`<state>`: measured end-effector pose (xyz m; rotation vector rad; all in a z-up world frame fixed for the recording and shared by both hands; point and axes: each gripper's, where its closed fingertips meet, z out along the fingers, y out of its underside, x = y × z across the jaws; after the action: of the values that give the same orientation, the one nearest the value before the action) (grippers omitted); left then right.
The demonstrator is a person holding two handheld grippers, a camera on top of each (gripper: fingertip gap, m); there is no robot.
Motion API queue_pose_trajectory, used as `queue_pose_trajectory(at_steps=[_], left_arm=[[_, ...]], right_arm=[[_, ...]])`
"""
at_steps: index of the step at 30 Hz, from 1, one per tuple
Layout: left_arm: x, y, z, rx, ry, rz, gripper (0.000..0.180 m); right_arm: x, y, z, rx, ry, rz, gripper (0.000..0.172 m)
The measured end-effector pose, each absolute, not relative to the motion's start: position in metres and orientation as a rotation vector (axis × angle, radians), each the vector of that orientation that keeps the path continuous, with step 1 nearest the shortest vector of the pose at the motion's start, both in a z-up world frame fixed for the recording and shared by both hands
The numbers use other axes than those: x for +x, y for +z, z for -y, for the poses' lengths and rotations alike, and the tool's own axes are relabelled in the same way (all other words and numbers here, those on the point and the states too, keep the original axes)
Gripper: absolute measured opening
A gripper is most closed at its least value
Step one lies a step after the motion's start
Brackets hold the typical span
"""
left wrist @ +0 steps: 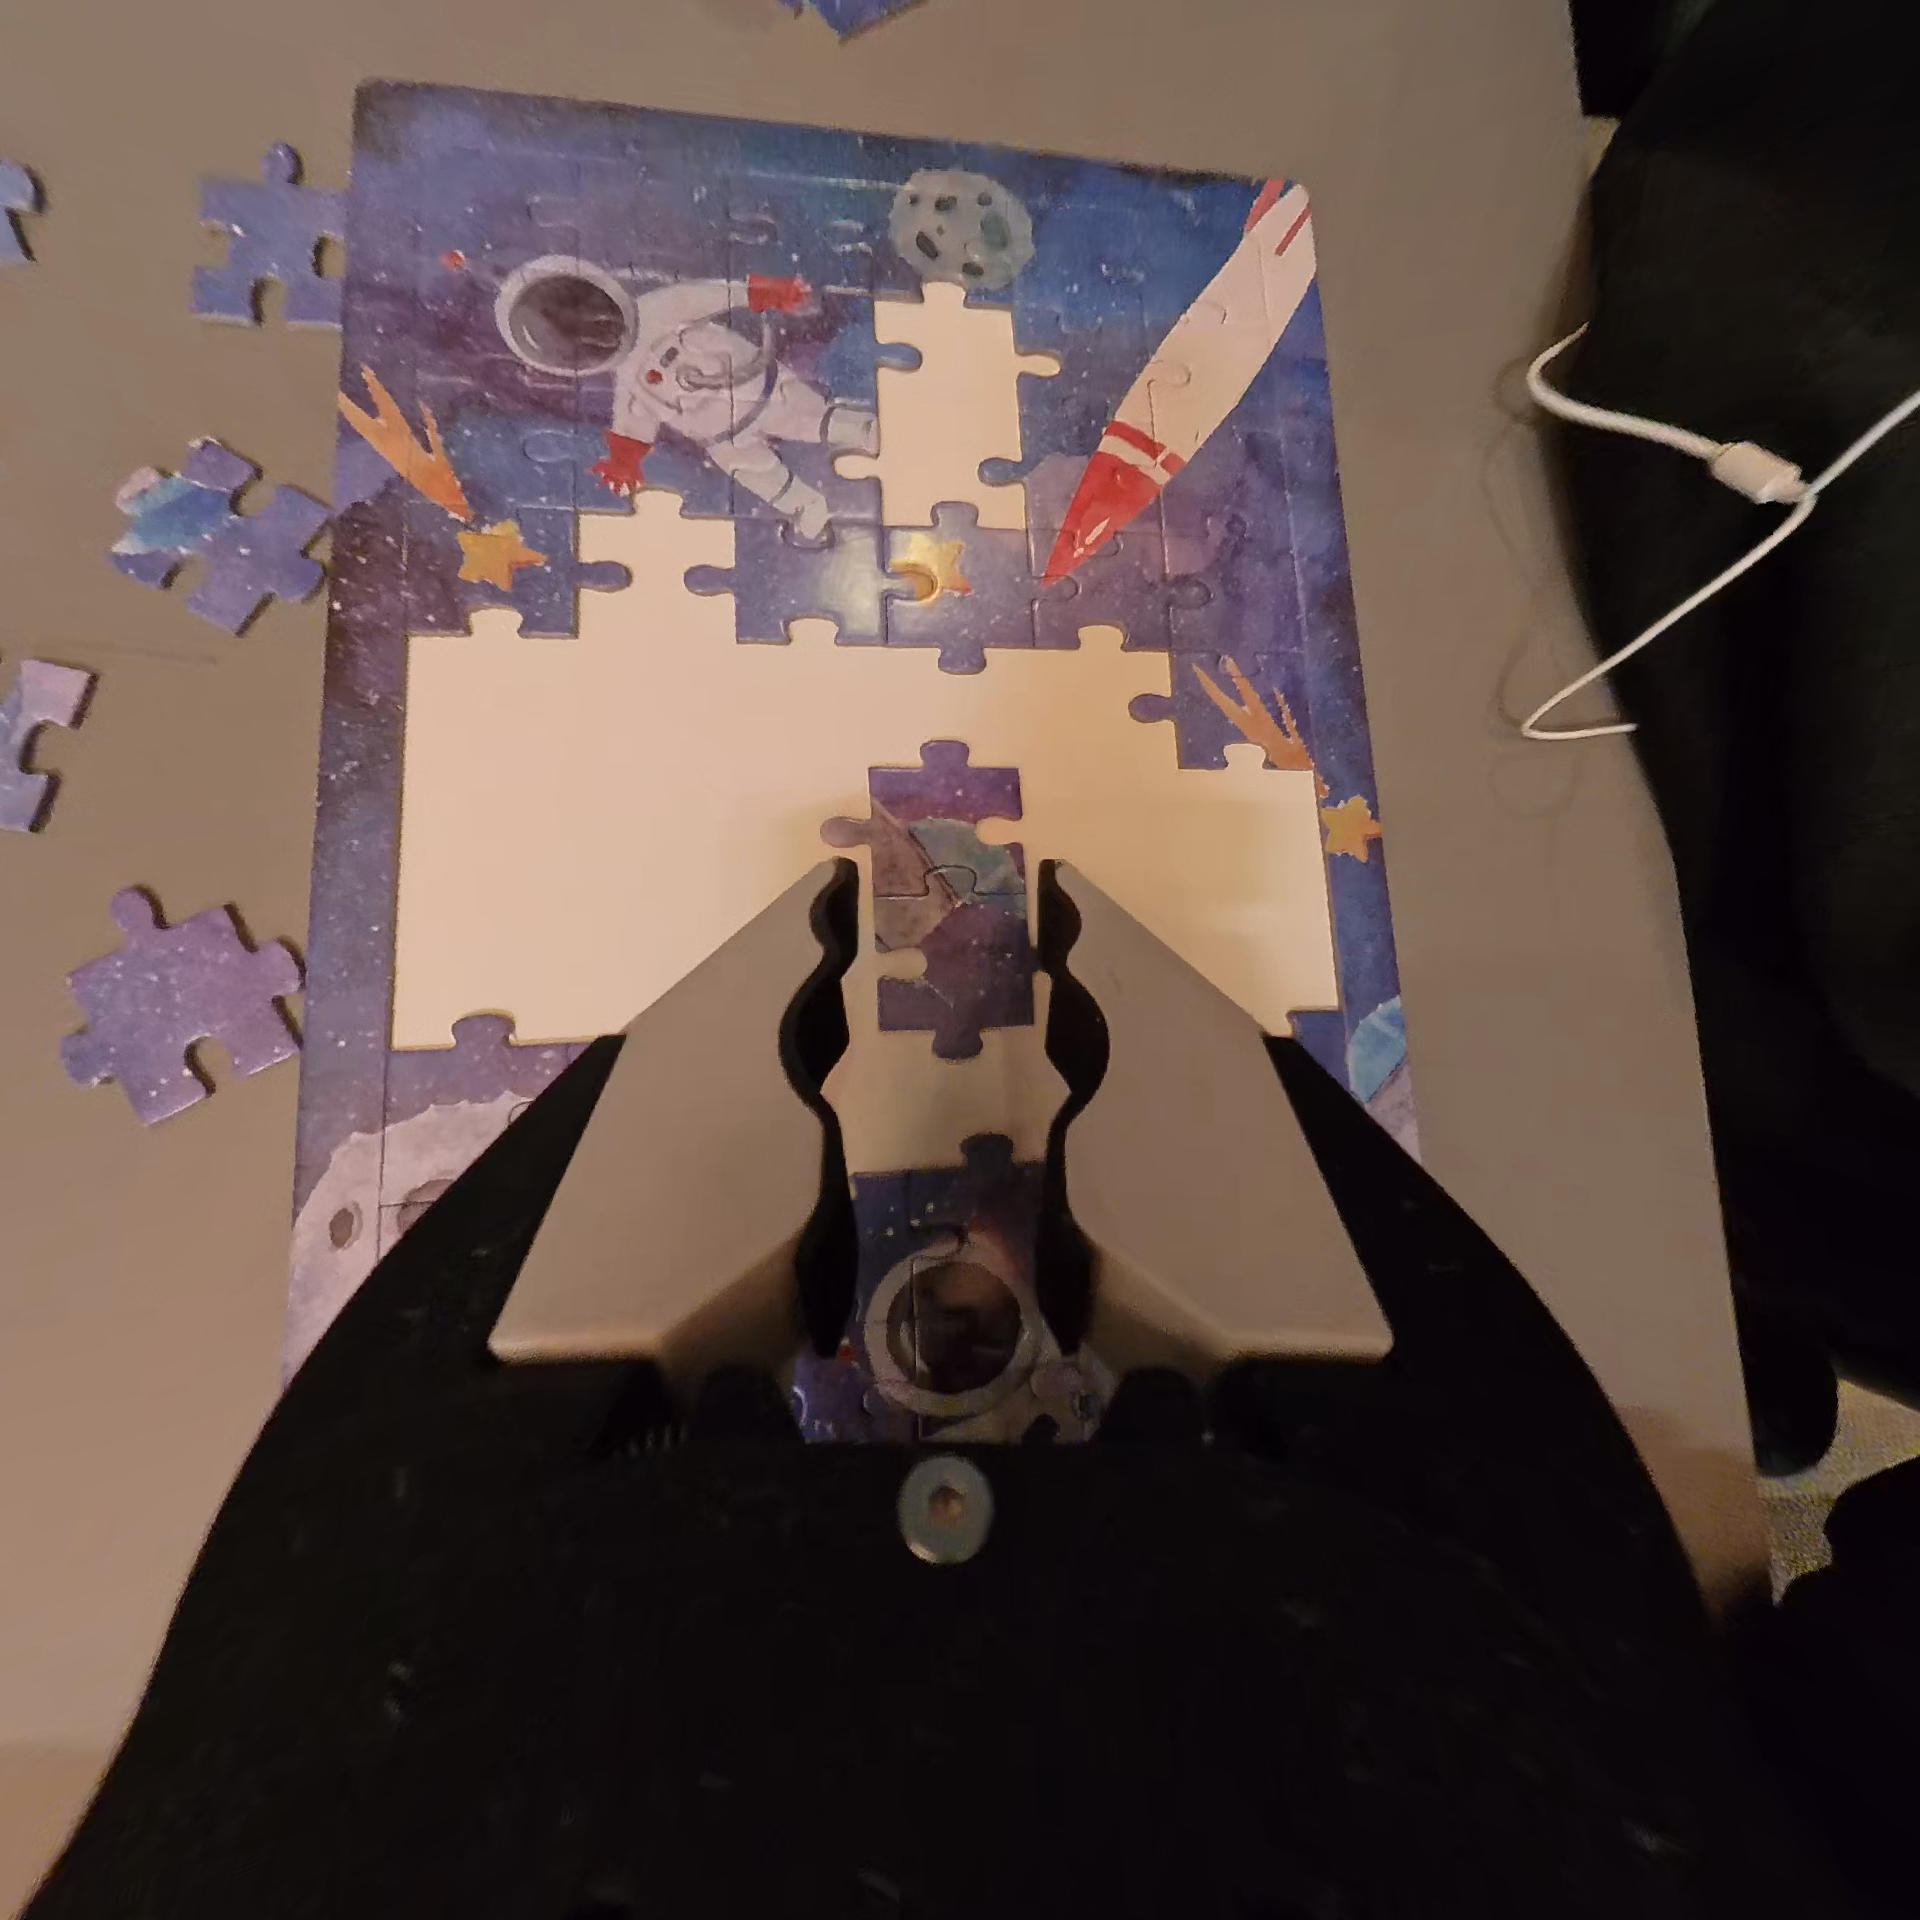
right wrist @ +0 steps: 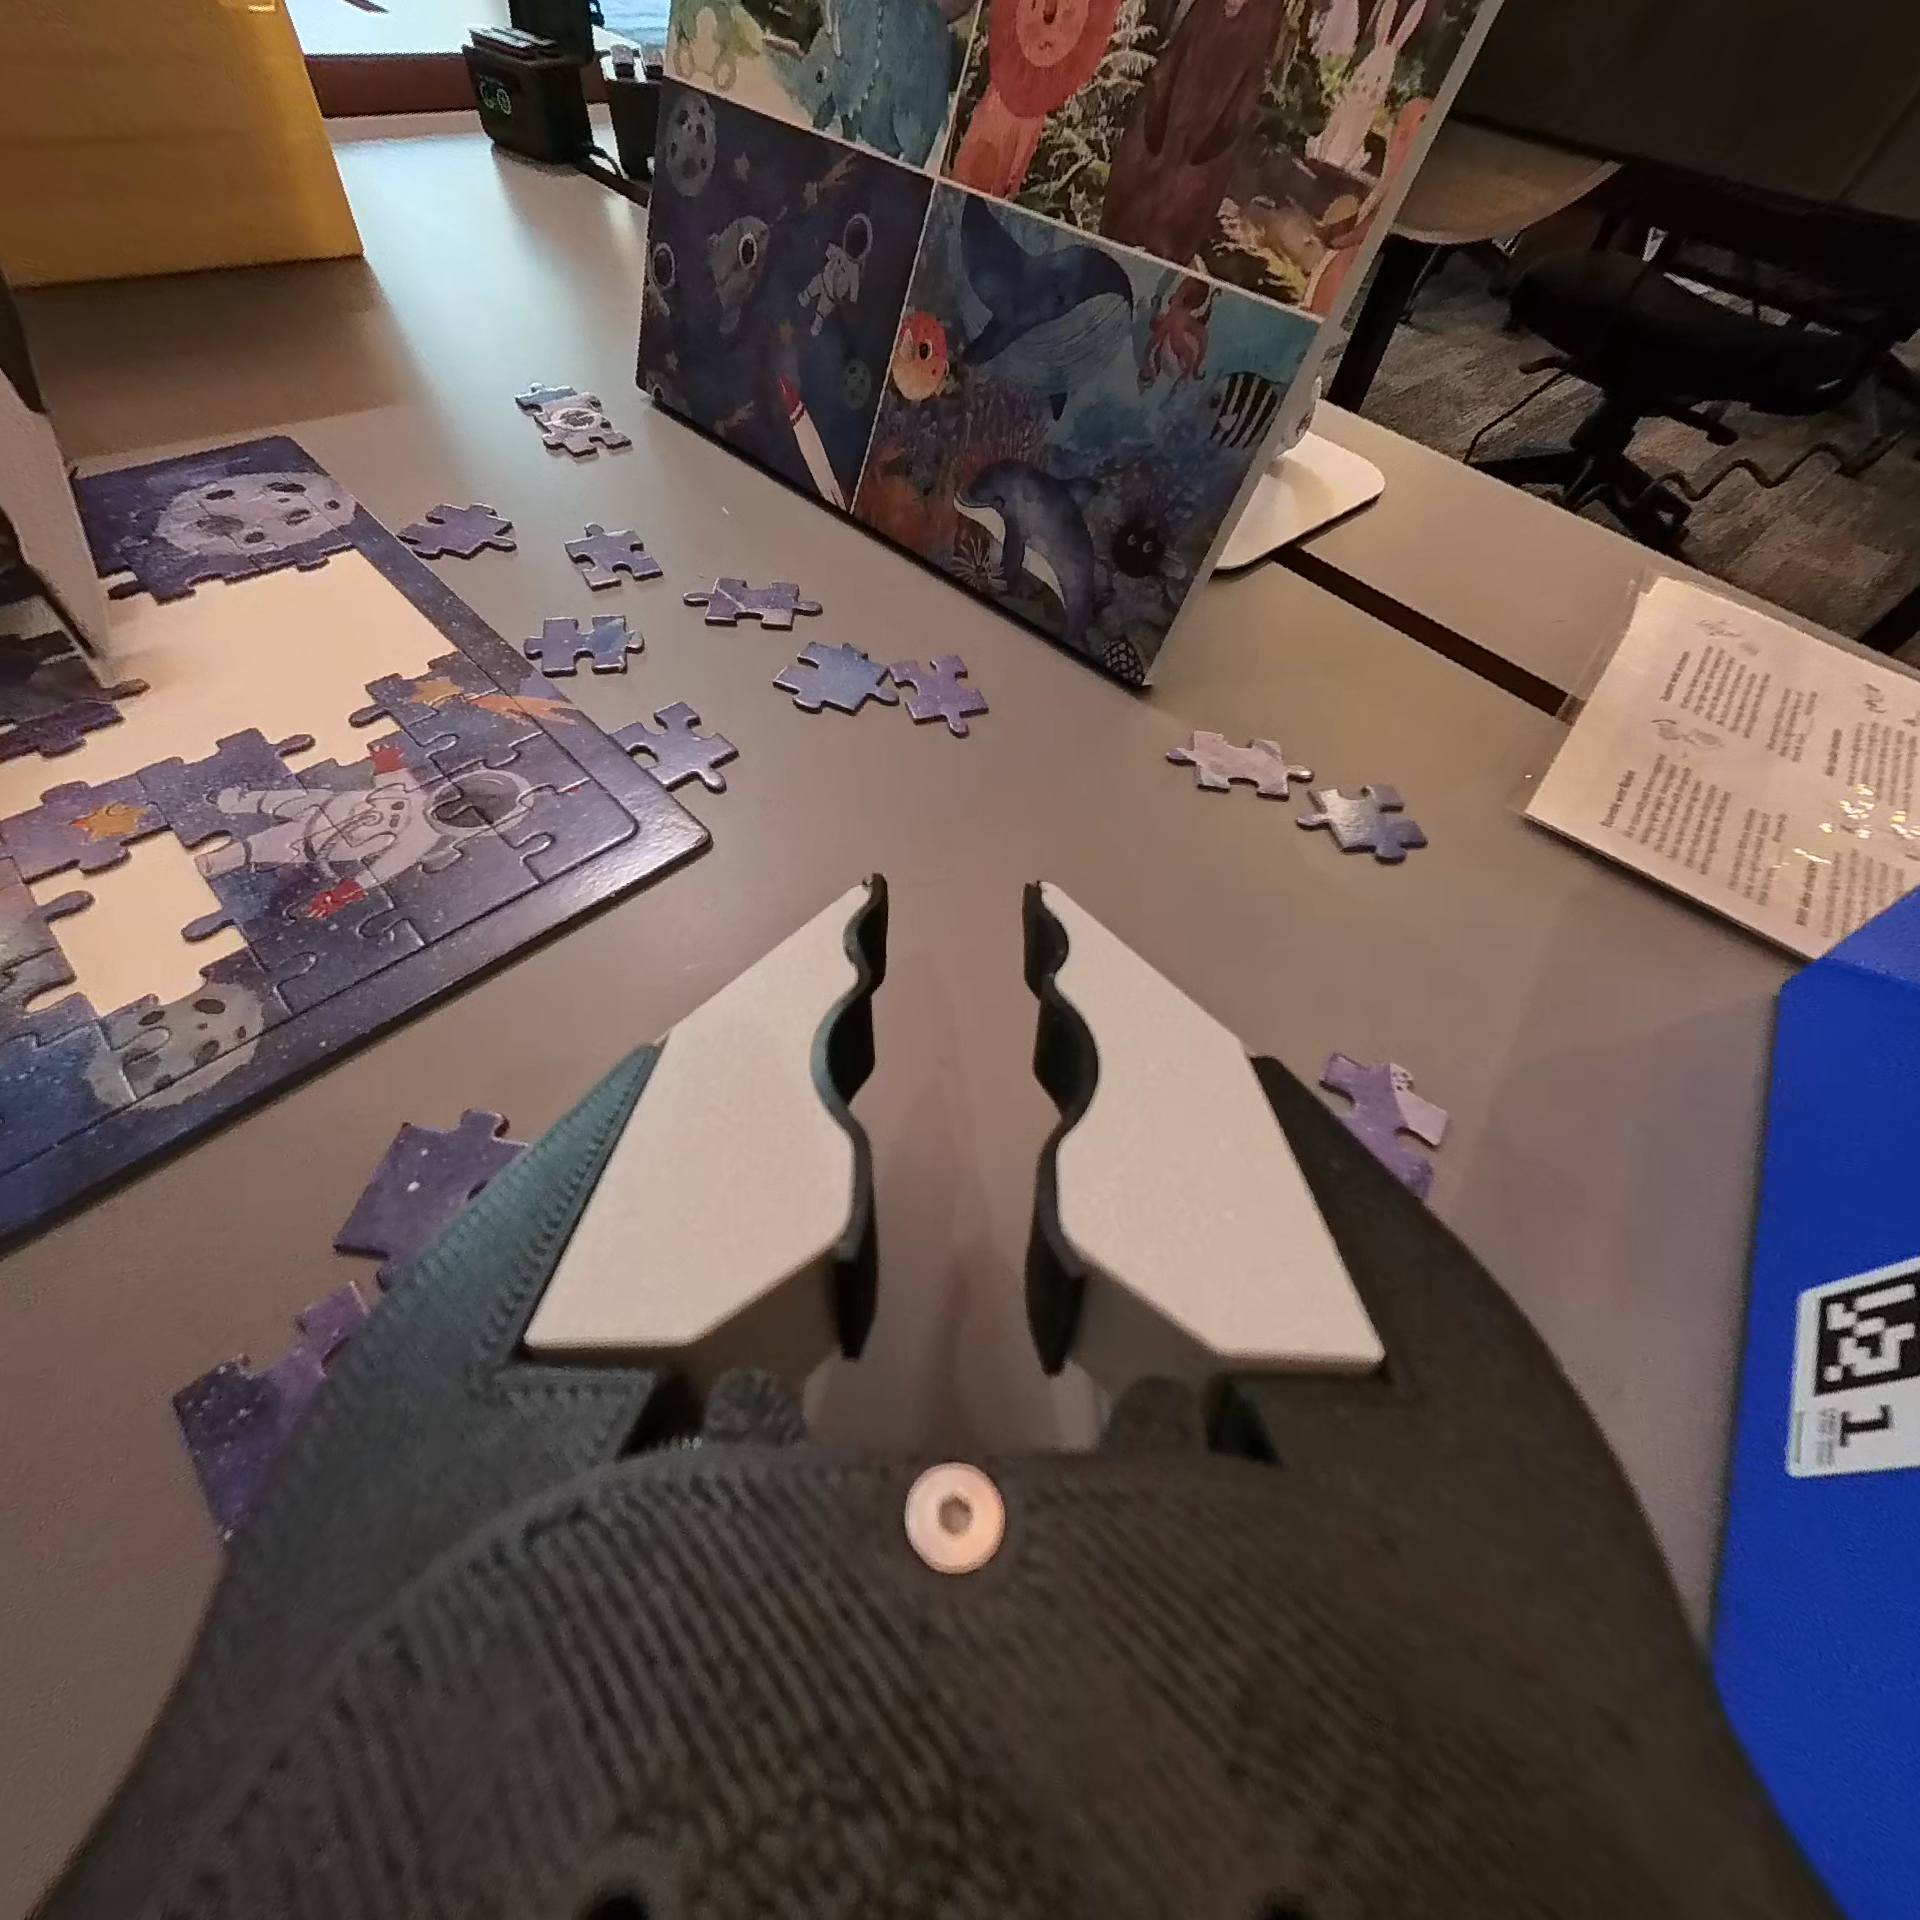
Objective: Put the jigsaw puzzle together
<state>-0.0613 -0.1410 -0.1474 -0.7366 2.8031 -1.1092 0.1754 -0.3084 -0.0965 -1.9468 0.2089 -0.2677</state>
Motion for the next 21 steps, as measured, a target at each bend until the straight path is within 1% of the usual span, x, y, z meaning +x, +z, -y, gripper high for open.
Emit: queue_pose_trajectory(at_steps=[9, 18, 21], left_arm=[[-0.031, -0.097, 0.097, -0.885, -1.396, -2.401, 0.029], [-0.017, -0.099, 0.085, -0.949, -1.341, -2.308, 0.028], [-0.013, -0.091, 0.082, -0.966, -1.372, -2.243, 0.026]], right_arm=[[0.176, -0.097, 0.308, -1.948, -0.264, -0.211, 0.025], [0.177, -0.100, 0.308, -1.955, -0.259, -0.216, 0.025], [0.177, -0.100, 0.308, -1.954, -0.259, -0.218, 0.025]])
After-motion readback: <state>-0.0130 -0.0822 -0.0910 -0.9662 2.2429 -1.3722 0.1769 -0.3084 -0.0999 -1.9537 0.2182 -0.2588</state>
